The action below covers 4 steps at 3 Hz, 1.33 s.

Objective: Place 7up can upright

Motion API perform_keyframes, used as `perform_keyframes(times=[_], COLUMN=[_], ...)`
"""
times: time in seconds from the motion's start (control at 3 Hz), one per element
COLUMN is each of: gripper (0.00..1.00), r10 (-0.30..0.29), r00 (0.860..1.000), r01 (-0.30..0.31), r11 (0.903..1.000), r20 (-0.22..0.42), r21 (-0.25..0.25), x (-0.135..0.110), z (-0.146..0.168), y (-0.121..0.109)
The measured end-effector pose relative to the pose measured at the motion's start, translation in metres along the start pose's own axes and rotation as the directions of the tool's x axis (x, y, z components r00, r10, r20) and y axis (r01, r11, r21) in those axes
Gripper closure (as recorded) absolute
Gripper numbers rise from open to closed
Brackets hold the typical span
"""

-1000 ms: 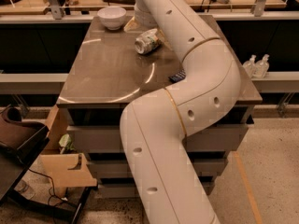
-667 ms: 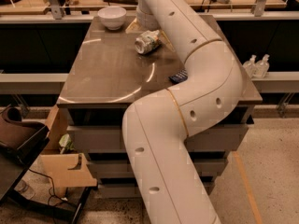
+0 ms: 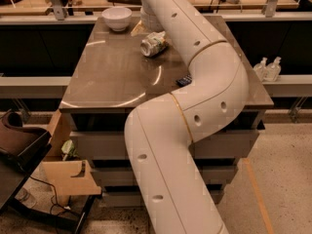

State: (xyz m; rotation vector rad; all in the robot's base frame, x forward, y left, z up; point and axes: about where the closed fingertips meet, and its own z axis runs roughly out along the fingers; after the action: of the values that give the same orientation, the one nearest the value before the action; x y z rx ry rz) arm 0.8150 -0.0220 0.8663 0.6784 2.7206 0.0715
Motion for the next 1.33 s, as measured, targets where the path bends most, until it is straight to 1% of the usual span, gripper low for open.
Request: perform_keyframes(times=[0.33,0.67,1.33], gripper=[0.00,0.00,0.00], r10=[0.001,0.006,0.040], r00=[1.000,1.000,0.998], r01=[-0.001,-0.007,-0.043], r11=[1.0000,0.9999,0.9966], r20=[0.005,0.026,0.044], r21=[0.002,0.011,0.071], x=[-0.001,-0.003,-0.007], z=[0.001,0.003,0.015], y=[0.001,0.005,-0.007])
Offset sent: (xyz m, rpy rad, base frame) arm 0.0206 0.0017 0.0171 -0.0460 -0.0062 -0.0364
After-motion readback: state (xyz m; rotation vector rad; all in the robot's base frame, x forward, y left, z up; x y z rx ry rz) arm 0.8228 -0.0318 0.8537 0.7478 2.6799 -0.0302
